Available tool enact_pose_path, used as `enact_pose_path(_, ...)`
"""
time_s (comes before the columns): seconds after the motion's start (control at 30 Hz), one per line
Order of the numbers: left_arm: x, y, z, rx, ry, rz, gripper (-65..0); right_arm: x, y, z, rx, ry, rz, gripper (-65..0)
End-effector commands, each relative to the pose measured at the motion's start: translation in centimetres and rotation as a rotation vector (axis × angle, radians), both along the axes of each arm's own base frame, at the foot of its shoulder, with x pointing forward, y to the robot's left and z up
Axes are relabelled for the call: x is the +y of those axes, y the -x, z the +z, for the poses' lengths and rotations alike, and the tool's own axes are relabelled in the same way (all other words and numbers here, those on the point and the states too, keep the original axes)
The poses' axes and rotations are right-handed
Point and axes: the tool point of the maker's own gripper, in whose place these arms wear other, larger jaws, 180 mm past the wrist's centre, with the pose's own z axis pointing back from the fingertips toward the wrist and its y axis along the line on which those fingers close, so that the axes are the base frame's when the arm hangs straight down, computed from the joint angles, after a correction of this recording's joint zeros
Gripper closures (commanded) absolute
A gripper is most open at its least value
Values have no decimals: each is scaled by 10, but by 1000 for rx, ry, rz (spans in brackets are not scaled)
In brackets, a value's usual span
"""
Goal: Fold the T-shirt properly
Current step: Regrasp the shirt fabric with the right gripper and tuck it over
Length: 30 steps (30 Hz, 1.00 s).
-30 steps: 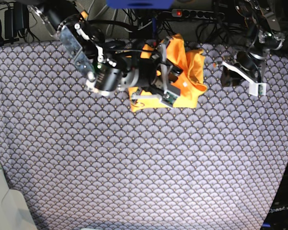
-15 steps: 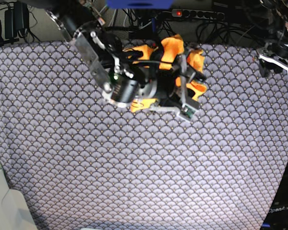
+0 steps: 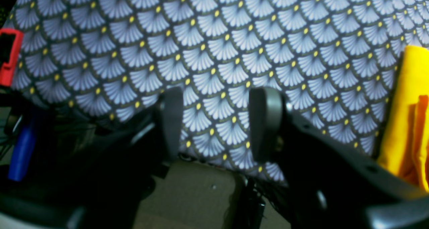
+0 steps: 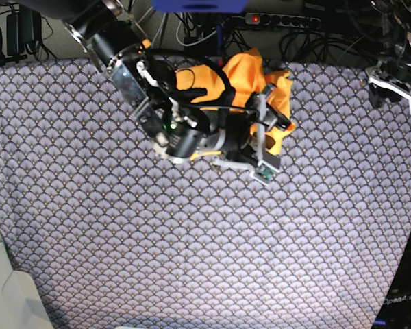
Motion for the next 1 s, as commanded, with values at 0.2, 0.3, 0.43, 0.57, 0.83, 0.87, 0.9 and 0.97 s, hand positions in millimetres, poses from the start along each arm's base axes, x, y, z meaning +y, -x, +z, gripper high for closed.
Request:
enact_pose_path(0.2, 3, -14, 15, -56, -21, -12, -312, 9, 0, 13, -14, -67, -6, -299)
enact_pose_path(0.3, 3, -14, 15, -56, -21, -12, -312, 10, 4, 10, -3, -76, -9, -300)
enact_pose_path(0.43, 3, -15, 16, -60, -21, -12, -312, 9, 4, 10, -1, -78, -13, -300)
enact_pose_path(0.57, 3, -19, 18, -70, -21, -12, -312, 9, 4, 10, 1, -77, -11, -300)
enact_pose_path(0.83, 3, -19, 18, -72, -21, -12, -312, 7, 2, 2, 6, -79, -26, -299)
enact_pose_path(0.87, 3, -19, 18, -72, -21, -12, -312, 7, 1, 0, 12, -79, -30, -299)
enact_pose_path(0.9, 3, -19, 18, -72, -21, -12, -312, 7, 0, -3, 19, -78, -34, -299)
enact_pose_path(0.97, 3, -19, 18, -72, -21, -12, -312, 7, 1, -5, 24, -78, -35, -299)
